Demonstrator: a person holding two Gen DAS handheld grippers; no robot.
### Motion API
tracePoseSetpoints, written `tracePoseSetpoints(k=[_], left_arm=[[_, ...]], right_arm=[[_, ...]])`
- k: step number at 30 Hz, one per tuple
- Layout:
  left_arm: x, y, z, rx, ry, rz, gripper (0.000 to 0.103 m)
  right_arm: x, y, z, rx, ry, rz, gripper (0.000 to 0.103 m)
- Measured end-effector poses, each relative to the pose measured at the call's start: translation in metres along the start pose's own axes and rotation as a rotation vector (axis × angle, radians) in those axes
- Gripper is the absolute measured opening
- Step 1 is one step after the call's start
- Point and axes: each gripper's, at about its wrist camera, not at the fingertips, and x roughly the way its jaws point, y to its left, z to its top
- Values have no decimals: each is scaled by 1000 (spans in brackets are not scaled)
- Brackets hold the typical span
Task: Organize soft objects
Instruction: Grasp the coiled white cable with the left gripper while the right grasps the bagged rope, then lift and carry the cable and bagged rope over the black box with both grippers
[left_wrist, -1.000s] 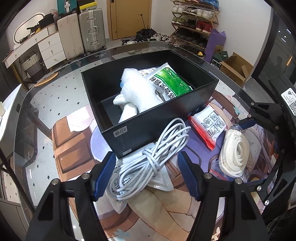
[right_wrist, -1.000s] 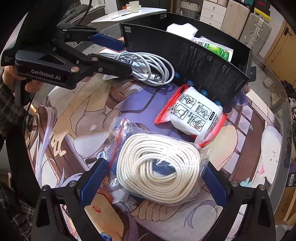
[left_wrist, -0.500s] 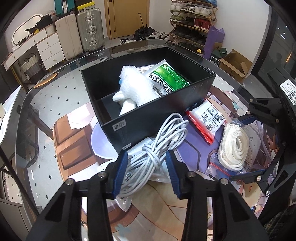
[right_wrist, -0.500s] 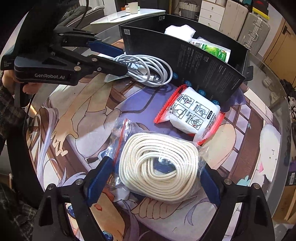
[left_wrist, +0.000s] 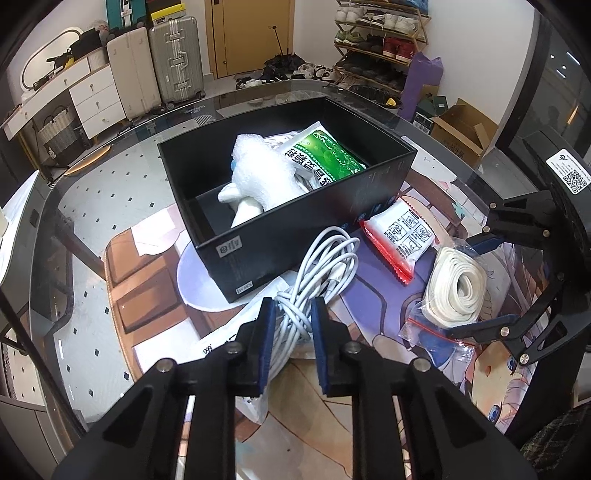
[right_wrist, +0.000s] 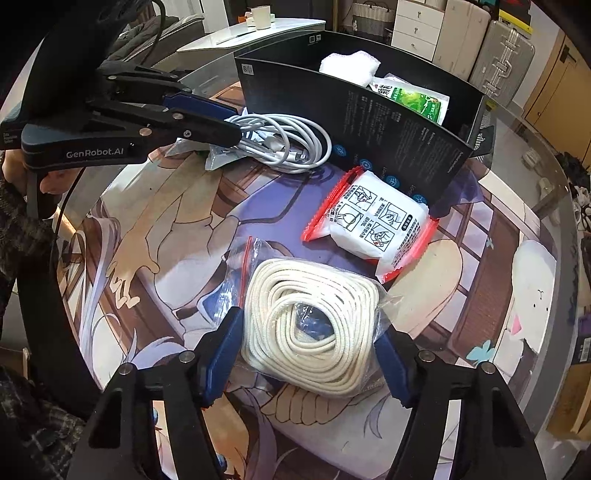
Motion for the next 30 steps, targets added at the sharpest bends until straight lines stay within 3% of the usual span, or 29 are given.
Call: tracePoseSetpoints(k=[8,18,30], left_arm=[[0,-1,-2,-23,-8,14,15],[-11,3,-6,-59,-44,20,11],[-23,2,-6,-83,-71,39,10]], right_arm=[[-2,1,-3,3,0,1,65],[-16,-9,-10,21,-24,12,53],[-39,-19,-14,40,-62,7,52]])
